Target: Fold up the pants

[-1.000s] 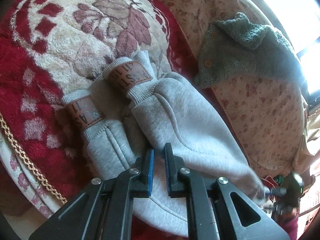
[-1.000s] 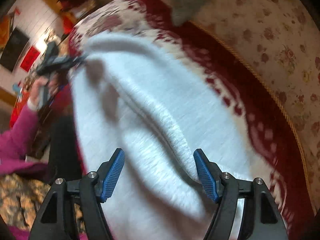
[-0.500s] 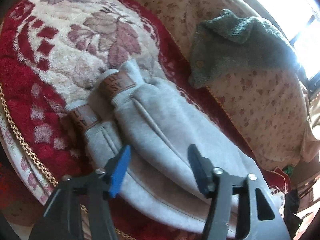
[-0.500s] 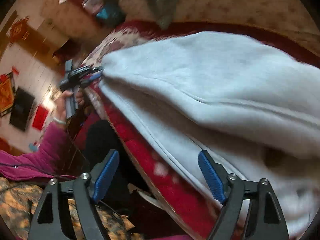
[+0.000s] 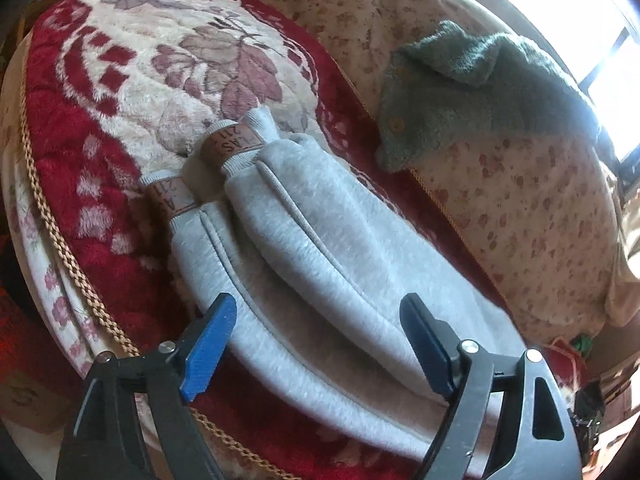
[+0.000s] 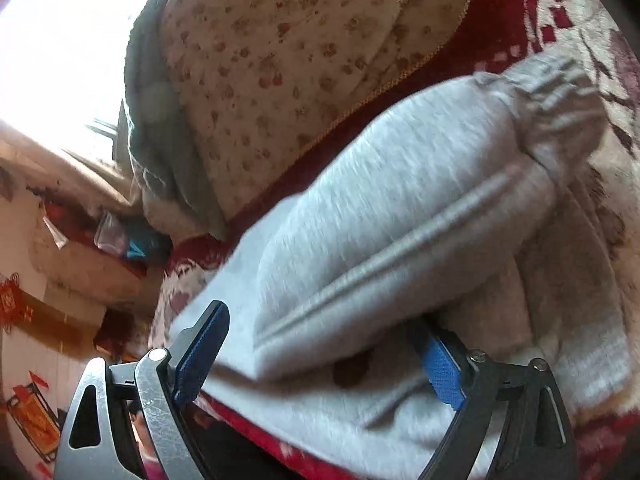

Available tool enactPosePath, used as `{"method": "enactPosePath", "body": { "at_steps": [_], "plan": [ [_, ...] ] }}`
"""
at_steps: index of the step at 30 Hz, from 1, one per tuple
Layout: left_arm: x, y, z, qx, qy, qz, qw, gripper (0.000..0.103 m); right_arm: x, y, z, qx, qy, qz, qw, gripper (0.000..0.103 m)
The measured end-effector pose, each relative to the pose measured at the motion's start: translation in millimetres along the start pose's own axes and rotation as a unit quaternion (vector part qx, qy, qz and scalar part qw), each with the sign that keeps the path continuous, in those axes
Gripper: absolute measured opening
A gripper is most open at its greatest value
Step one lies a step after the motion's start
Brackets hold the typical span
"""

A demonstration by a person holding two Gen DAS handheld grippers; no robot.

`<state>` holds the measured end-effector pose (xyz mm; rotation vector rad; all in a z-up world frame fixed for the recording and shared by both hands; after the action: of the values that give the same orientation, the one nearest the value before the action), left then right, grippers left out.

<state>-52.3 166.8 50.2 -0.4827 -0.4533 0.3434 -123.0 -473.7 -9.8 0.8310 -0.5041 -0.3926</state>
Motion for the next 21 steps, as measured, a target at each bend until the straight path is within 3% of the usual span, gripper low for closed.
{"method": "enactPosePath", "body": {
  "at_steps": [4,9,11,12,13,14,17,21],
  "plan": [
    [4.7,-5.7,-14.1,0.010,0.002,0.000,0.9999,0.085,8.2,-9.9,-6.6,0.019,-0.010,-0.044,0.999,0.094],
    [8.8,-17.0,-41.7,0.009,0.018,-0.004,0.9998,0.085,7.1,-17.2,3.5,0.039,-0.021,-0.035,0.998,0.091],
    [11.3,-22.3,-50.0,0.005,0.018,-0.005,0.9998,0.083,7.1,-17.8,6.3,0.027,-0.022,-0.025,0.999,0.076],
    [12.9,-26.9,-53.4,-0.001,0.019,-0.009,0.9998,0.064,8.4,-19.9,8.2,0.021,-0.023,-0.021,0.999,0.069],
    [14.3,-32.5,-56.1,-0.001,0.024,-0.017,0.9996,0.032,9.7,-22.3,11.0,0.024,-0.024,-0.021,0.999,0.048],
    [15.6,-37.8,-58.7,0.000,0.030,-0.025,0.9992,0.021,11.8,-25.3,14.4,0.031,-0.025,-0.025,0.999,0.032],
    [22.1,-60.5,-50.8,-0.006,0.023,-0.055,0.9982,0.017,14.3,-24.1,25.5,0.056,-0.030,-0.027,0.998,0.022],
    [30.8,-78.5,-21.6,-0.035,-0.003,-0.073,0.9967,0.016,10.4,2.1,39.3,0.058,-0.034,0.020,0.998,0.017]
  ]
}}
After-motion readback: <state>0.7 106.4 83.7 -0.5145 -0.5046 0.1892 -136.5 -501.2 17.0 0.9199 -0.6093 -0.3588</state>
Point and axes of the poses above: each gripper's, at about its wrist camera, not at the fingertips, and z roughly against the way its jaws point, y to its left, x to its top, the point moved 2 cm from there along -z, roughly the way its jaws point, and after that the axes turned 13 degrees about y, right-handed, at the moved point
